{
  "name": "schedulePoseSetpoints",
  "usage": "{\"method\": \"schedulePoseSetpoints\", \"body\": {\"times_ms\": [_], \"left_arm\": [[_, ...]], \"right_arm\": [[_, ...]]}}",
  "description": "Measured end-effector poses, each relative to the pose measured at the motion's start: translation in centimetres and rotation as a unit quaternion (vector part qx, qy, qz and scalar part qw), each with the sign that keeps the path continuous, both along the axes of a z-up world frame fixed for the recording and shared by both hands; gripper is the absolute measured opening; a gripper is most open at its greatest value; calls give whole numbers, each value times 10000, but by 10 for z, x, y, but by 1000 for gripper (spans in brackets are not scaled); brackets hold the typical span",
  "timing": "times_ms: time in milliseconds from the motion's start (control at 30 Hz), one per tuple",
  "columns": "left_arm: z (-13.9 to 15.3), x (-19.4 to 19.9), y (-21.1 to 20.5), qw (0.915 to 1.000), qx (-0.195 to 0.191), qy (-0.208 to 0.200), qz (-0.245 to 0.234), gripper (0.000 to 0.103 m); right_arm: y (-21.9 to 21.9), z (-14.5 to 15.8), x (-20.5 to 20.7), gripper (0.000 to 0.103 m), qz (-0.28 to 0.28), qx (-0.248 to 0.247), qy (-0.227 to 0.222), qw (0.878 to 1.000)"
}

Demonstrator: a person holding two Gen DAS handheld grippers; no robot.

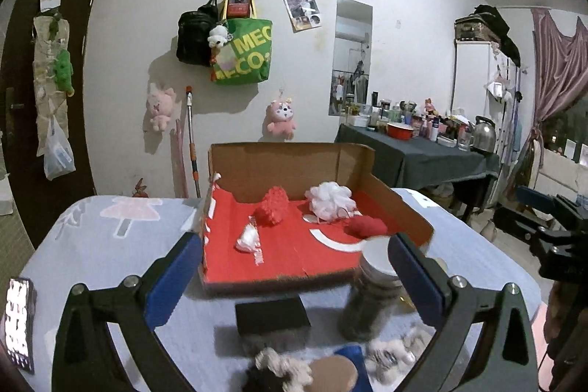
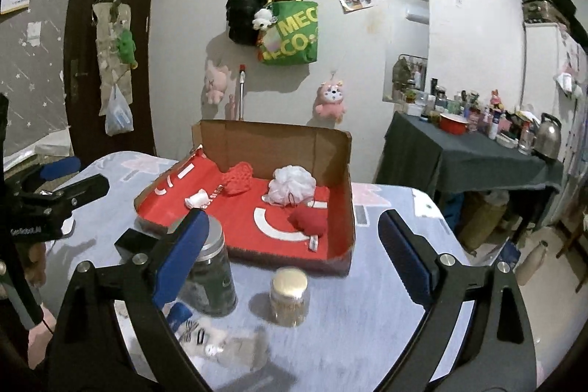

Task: Organize soft objects
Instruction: 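Open both tools to drop the cloth and sponge in the box, withdraw, then move both tools back toward the remaining soft items on the blanket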

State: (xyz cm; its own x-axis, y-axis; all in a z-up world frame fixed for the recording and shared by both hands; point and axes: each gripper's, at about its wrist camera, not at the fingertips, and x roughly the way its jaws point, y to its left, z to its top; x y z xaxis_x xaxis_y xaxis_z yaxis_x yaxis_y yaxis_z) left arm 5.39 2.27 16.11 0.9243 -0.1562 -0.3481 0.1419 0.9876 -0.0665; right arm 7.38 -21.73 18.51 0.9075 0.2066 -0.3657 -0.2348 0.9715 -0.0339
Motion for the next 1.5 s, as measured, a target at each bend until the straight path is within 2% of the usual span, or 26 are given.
{"method": "schedulePoseSetpoints", "body": {"times_ms": [267, 400, 567, 833, 1233, 1500], "left_arm": [[-26, -33, -12, 10000, 18, -16, -17, 103], [-44, -42, -19, 9998, 211, -13, 13, 103], [-69, -45, -21, 9996, 172, 203, 25, 103], [-107, -39, -13, 9968, 179, 766, 125, 103], [-121, -24, 11, 9928, 89, 1176, 223, 103], [-121, -15, 23, 9913, 65, 1302, 201, 102]], "right_arm": [[-4, -27, -33, 95, -122, 124, -171, 9997], [-5, -46, -44, 95, -122, 232, -96, 9996], [-1, -70, -52, 95, -183, 204, -17, 9996], [4, -112, -40, 95, -145, 271, 561, 9980], [12, -137, -23, 95, -52, 299, 1002, 9945], [12, -144, -13, 95, -19, 352, 1184, 9923]]}}
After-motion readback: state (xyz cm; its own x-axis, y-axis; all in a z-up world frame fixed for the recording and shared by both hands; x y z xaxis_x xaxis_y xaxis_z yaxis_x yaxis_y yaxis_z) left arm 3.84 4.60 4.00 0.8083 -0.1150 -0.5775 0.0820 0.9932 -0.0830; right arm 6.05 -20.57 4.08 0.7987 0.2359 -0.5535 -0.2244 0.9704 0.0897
